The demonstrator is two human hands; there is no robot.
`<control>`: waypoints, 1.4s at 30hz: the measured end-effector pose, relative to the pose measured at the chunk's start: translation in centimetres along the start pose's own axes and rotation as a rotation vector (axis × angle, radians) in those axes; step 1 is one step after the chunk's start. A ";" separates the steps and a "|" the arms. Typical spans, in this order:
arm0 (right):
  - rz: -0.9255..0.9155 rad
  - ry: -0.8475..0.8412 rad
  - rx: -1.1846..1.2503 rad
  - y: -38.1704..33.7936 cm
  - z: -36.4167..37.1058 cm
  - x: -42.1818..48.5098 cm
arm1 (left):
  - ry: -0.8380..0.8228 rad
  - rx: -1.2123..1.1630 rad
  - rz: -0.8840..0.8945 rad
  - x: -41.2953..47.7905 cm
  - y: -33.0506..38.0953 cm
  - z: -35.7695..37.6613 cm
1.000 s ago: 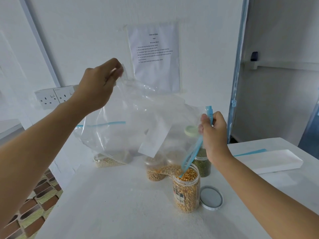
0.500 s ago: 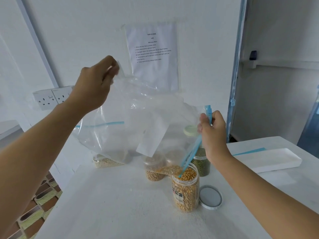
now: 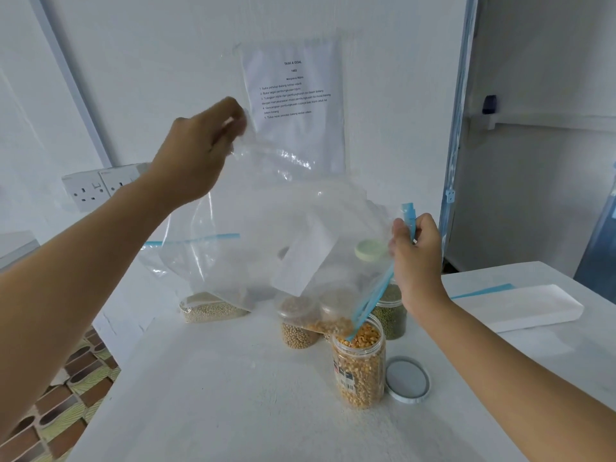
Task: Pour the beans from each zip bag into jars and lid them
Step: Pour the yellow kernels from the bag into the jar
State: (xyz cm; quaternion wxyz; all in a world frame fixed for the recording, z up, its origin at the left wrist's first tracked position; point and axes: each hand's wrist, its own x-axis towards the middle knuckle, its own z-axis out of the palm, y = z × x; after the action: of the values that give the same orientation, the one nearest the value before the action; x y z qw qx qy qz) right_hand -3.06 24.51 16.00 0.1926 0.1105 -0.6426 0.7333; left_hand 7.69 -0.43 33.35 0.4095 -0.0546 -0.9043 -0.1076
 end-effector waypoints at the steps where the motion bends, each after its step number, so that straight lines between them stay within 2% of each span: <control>1: -0.002 0.001 -0.013 0.1 -0.1 0.0 | -0.020 0.015 0.017 0.0 0.3 0.1; 14: 0.014 0.010 0.036 -0.6 -0.3 0.3 | 0.070 0.109 0.166 1.0 1.2 -0.2; 18: 0.031 0.028 0.048 -0.6 -0.2 0.3 | -0.003 0.219 0.210 0.8 2.1 0.2; 31: 0.037 0.063 0.082 -0.1 -0.9 -0.3 | 0.027 0.212 0.208 2.2 2.0 -0.5; 39: 0.055 0.094 0.080 1.0 -1.3 -0.4 | -0.017 0.243 0.308 2.5 3.2 0.2; 42: 0.060 0.103 0.084 1.0 -1.4 -0.4 | 0.035 0.218 0.301 3.0 3.2 0.2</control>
State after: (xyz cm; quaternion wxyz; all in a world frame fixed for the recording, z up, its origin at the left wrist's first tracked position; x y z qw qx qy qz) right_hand -3.02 25.69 14.71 0.1985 0.0616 -0.6034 0.7698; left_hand 6.14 2.72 35.93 0.4402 -0.1424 -0.8850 0.0527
